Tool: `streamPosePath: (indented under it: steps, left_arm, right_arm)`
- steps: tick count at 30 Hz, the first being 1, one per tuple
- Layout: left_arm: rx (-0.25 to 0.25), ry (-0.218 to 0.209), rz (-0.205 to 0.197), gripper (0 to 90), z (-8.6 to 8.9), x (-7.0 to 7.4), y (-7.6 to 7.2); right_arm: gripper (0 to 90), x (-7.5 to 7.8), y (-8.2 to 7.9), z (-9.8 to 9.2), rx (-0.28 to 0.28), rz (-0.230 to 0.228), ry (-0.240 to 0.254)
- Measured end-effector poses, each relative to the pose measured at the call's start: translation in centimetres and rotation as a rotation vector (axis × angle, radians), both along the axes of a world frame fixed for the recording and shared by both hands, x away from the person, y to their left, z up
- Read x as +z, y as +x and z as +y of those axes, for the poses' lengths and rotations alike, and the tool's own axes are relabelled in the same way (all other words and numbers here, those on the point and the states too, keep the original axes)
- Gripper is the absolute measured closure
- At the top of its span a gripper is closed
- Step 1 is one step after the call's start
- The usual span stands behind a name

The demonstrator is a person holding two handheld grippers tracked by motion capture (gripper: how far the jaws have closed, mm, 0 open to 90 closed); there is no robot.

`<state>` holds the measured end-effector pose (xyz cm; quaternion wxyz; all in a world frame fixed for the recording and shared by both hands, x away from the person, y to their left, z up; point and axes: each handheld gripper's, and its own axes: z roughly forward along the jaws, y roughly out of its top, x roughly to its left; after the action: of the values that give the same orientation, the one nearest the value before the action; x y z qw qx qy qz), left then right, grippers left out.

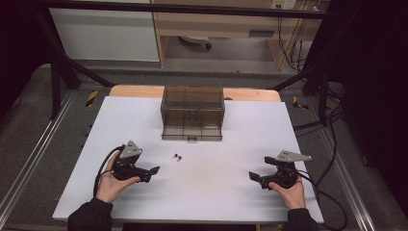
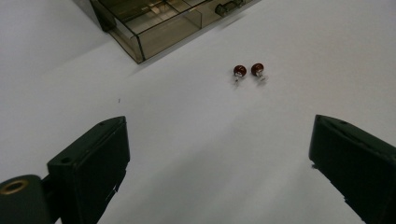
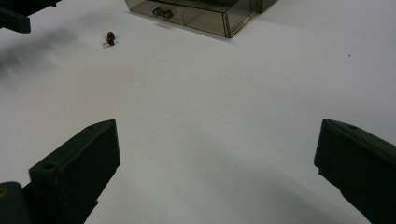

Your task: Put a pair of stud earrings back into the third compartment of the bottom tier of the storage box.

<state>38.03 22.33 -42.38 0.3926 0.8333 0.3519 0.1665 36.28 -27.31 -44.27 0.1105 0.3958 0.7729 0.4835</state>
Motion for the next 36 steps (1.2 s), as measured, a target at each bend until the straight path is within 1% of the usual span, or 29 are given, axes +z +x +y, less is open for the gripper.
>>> streamPosePath:
  steps: [3, 4, 7, 10, 11, 12, 13, 14, 17, 20, 25, 31, 32, 33, 34, 36]
  left_arm:
    - [-0.002, 0.008, 0.003, 5.9, -0.5, 0.0, 0.3]
    - [-0.006, 0.015, 0.008, 6.3, -1.0, 0.0, 0.5]
    - [-0.010, 0.017, 0.006, 8.1, -1.5, 0.0, 0.8]
    - [-0.008, 0.023, 0.016, 9.8, -2.4, -0.1, 1.4]
    - [-0.008, 0.023, 0.016, 10.6, -2.4, -0.1, 1.4]
    - [-0.007, 0.028, 0.021, 11.5, -2.8, -0.1, 1.8]
    - [-0.007, 0.028, 0.021, 12.0, -2.8, -0.1, 1.8]
    - [-0.003, 0.037, 0.018, 12.8, -3.2, -0.2, 2.1]
    - [0.001, 0.038, 0.019, 14.7, -3.6, -0.2, 2.4]
    - [0.011, 0.030, 0.018, 20.1, -4.1, -0.4, 2.8]
    - [0.026, 0.039, 0.033, 24.2, -4.8, -0.9, 3.4]
    - [0.019, 0.042, 0.049, 35.2, -5.6, -1.6, 4.0]
    - [0.019, 0.050, 0.047, 35.2, -5.7, -1.6, 4.0]
    - [0.019, 0.051, 0.047, 37.8, -5.8, -1.7, 4.1]
    - [0.018, 0.046, 0.046, 42.7, -5.9, -1.8, 4.2]
    - [0.013, 0.050, 0.046, 46.2, -6.0, -1.8, 4.3]
  right_arm:
    - [0.9, 0.0, 0.0, 0.0, 0.001, 0.000, 0.001]
    - [0.9, 0.0, 0.0, 0.0, 0.000, 0.000, 0.000]
    - [0.9, 0.0, 0.0, 0.0, 0.001, 0.000, 0.000]
    - [1.0, 0.0, 0.0, 0.0, 0.000, 0.000, -0.002]
    - [1.0, 0.0, 0.0, 0.0, 0.000, 0.000, -0.002]
    - [1.0, 0.0, 0.0, 0.0, 0.000, 0.000, -0.002]
    - [1.0, 0.0, 0.0, 0.0, 0.000, 0.000, -0.002]
    - [1.0, 0.0, 0.0, 0.0, 0.001, 0.000, -0.001]
    - [1.0, 0.0, 0.0, 0.0, 0.001, 0.000, -0.002]
    - [1.0, 0.0, 0.0, 0.0, 0.000, -0.001, -0.001]
    - [1.0, 0.0, 0.0, 0.0, 0.001, 0.000, -0.001]
    - [1.0, 0.0, 0.0, 0.0, -0.001, -0.003, 0.001]
    - [1.0, 0.0, 0.0, 0.0, -0.001, -0.003, 0.001]
    - [1.0, 0.0, 0.0, 0.0, 0.000, -0.003, 0.000]
    - [1.0, 0.0, 0.0, 0.0, -0.001, -0.003, 0.001]
    - [1.0, 0.0, 0.0, 0.0, 0.001, -0.004, 0.000]
